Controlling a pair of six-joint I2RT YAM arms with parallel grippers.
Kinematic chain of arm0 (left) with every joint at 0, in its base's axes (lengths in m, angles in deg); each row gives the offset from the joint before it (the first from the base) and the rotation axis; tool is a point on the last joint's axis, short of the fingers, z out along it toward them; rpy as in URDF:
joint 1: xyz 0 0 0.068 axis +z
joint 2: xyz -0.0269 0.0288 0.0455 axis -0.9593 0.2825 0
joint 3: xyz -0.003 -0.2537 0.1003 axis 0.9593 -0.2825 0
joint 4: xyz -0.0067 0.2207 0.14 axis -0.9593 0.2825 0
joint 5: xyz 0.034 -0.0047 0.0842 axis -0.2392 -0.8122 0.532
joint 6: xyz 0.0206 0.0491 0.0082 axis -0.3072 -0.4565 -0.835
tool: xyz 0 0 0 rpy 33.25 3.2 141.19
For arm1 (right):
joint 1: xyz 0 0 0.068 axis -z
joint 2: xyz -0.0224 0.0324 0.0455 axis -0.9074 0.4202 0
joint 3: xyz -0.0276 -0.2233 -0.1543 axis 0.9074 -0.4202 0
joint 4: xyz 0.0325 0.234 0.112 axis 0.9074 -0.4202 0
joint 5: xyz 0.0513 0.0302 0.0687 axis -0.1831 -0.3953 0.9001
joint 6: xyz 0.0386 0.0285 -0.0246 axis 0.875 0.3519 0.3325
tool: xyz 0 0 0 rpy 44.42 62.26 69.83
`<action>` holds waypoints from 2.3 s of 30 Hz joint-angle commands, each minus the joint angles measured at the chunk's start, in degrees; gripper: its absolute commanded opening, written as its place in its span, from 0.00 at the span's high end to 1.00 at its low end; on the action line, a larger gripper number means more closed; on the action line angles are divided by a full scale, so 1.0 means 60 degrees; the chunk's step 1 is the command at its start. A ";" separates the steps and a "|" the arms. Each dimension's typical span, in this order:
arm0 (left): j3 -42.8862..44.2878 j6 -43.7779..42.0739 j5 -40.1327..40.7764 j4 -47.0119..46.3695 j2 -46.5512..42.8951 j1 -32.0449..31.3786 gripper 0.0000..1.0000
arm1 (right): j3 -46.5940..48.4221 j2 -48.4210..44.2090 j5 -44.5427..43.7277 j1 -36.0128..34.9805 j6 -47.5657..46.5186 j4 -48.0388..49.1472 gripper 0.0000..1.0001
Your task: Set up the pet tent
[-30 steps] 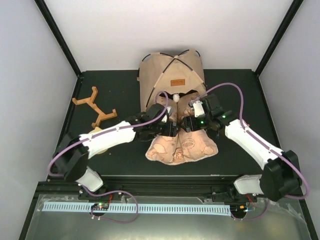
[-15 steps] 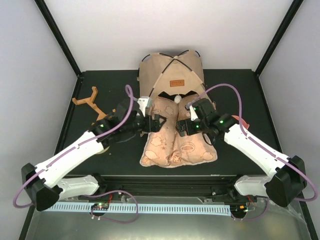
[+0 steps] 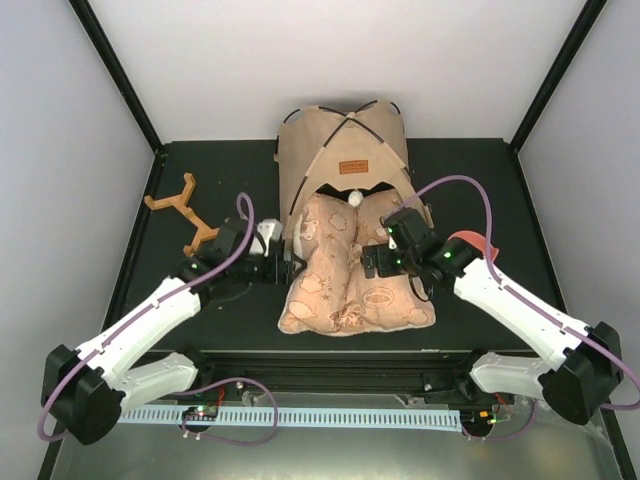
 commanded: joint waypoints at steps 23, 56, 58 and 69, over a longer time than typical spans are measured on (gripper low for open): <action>-0.1373 0.0777 0.0099 -0.3550 0.1258 -0.2178 0.79 | -0.1789 -0.0843 0.0376 -0.0049 -0.0573 0.1238 0.74; 0.5694 -0.0894 0.3232 -0.0206 0.6433 -0.0661 0.98 | 0.2010 0.2642 -0.0898 0.1195 -0.0930 0.4154 0.98; 0.5670 -0.0728 0.3169 -0.0639 0.6463 -0.0569 0.98 | 0.2112 0.2961 -0.0064 0.1204 -0.1031 0.4736 0.95; 0.5540 -0.0636 0.2311 -0.1578 0.6425 -0.0608 0.55 | 0.1868 0.3248 0.0374 0.1197 -0.1270 0.5143 0.46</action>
